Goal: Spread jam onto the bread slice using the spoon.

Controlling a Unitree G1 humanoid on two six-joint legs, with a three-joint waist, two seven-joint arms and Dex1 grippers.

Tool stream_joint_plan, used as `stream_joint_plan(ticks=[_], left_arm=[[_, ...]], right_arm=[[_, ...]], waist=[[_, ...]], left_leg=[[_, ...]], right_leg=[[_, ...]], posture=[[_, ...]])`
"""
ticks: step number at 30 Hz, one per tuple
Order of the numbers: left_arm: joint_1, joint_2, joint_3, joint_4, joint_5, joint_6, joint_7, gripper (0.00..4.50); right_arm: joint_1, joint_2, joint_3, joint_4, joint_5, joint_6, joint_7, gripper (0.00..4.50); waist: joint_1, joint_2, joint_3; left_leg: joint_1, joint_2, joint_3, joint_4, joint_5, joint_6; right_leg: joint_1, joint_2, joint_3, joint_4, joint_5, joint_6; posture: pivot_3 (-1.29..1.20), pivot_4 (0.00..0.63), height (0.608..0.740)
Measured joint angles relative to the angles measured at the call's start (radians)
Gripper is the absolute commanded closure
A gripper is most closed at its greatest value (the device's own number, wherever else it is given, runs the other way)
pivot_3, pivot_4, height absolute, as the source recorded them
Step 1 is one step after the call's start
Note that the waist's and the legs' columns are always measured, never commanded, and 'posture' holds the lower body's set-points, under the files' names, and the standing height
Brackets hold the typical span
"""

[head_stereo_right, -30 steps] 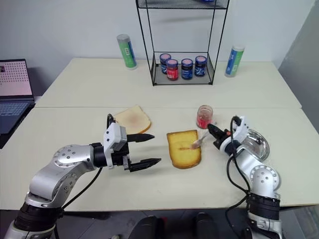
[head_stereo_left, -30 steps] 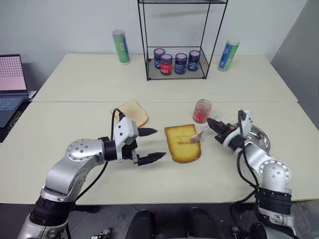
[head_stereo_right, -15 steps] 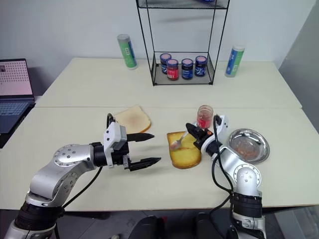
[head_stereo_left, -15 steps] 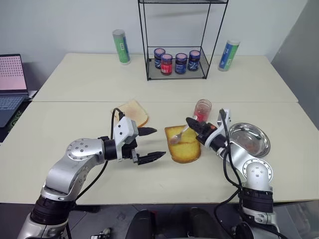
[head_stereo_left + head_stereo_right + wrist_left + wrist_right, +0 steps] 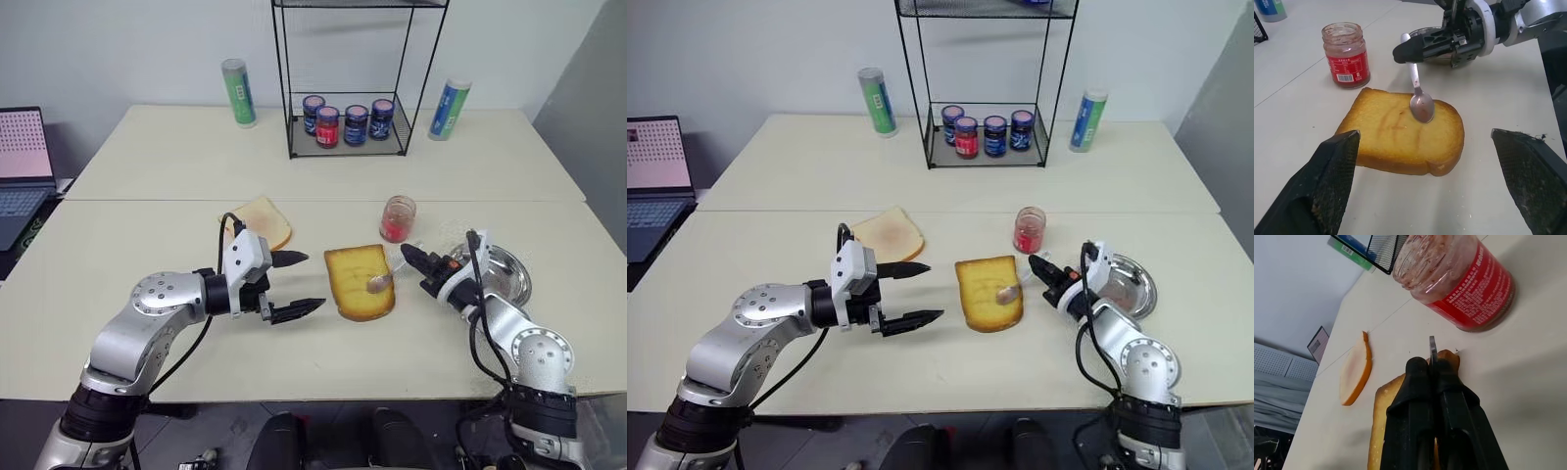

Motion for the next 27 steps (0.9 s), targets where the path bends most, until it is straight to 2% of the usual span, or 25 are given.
stream_joint_plan(ticks=[6,8,11,15,19,22,27], left_arm=[[-0.007,0.0,-0.001,0.0,-0.002,0.002,-0.001,0.0],[-0.056,-0.002,-0.004,0.001,-0.014,0.021,-0.001,0.0],[-0.149,-0.007,-0.016,-0.005,-0.033,0.053,-0.014,0.0],[-0.287,-0.031,-0.083,-0.003,-0.07,0.108,-0.066,0.0],[-0.373,-0.122,-0.198,0.06,-0.026,0.082,-0.103,0.0],[-0.413,-0.19,-0.289,0.156,0.05,0.014,-0.119,0.0],[-0.438,-0.308,-0.391,0.323,0.177,-0.123,-0.118,0.0]], right_arm=[[-0.015,0.029,0.003,-0.027,0.109,0.034,-0.064,4.48],[-0.055,0.028,-0.001,-0.057,0.178,0.033,-0.104,4.48],[-0.098,-0.028,-0.038,-0.118,0.272,0.025,-0.148,4.48],[-0.1,-0.171,-0.148,-0.145,0.335,-0.021,-0.219,4.48],[-0.059,-0.286,-0.238,-0.148,0.331,-0.063,-0.224,4.48],[0.005,-0.334,-0.299,-0.118,0.271,-0.108,-0.206,4.48],[0.104,-0.355,-0.334,0.004,0.136,-0.176,-0.114,4.48]], waist=[[-0.002,0.0,0.0],[-0.002,0.0,0.001],[0.005,-0.001,0.001],[0.018,-0.002,0.002],[0.023,-0.002,0.002],[0.026,-0.002,0.002],[0.019,-0.002,0.001]], left_leg=[[0.0,0.001,0.0,0.0,0.0,0.0],[-0.001,0.0,0.0,0.0,0.0,0.0],[-0.001,-0.002,-0.001,0.0,0.0,0.0],[-0.001,-0.003,0.0,0.001,0.0,0.0],[-0.001,-0.003,0.0,0.0,0.0,0.0],[-0.001,-0.003,0.0,0.0,0.0,0.0],[0.0,-0.002,0.001,0.0,0.0,0.0]], right_leg=[[0.0,0.0,0.0,0.0,0.0,0.0],[-0.001,0.001,0.0,0.001,0.0,0.0],[0.0,0.002,-0.001,-0.001,-0.001,0.001],[0.003,0.001,0.0,-0.005,0.0,0.002],[0.003,0.001,0.0,-0.006,0.0,0.002],[0.003,0.002,0.0,-0.006,0.0,0.002],[0.003,0.003,0.001,-0.005,0.0,0.002]], posture=[[0.0,0.15,0.74],[0.0,0.15,0.74],[0.0,0.15,0.74],[0.0,0.15,0.74],[0.0,0.15,0.74],[0.0,0.15,0.74],[0.0,0.15,0.74]])
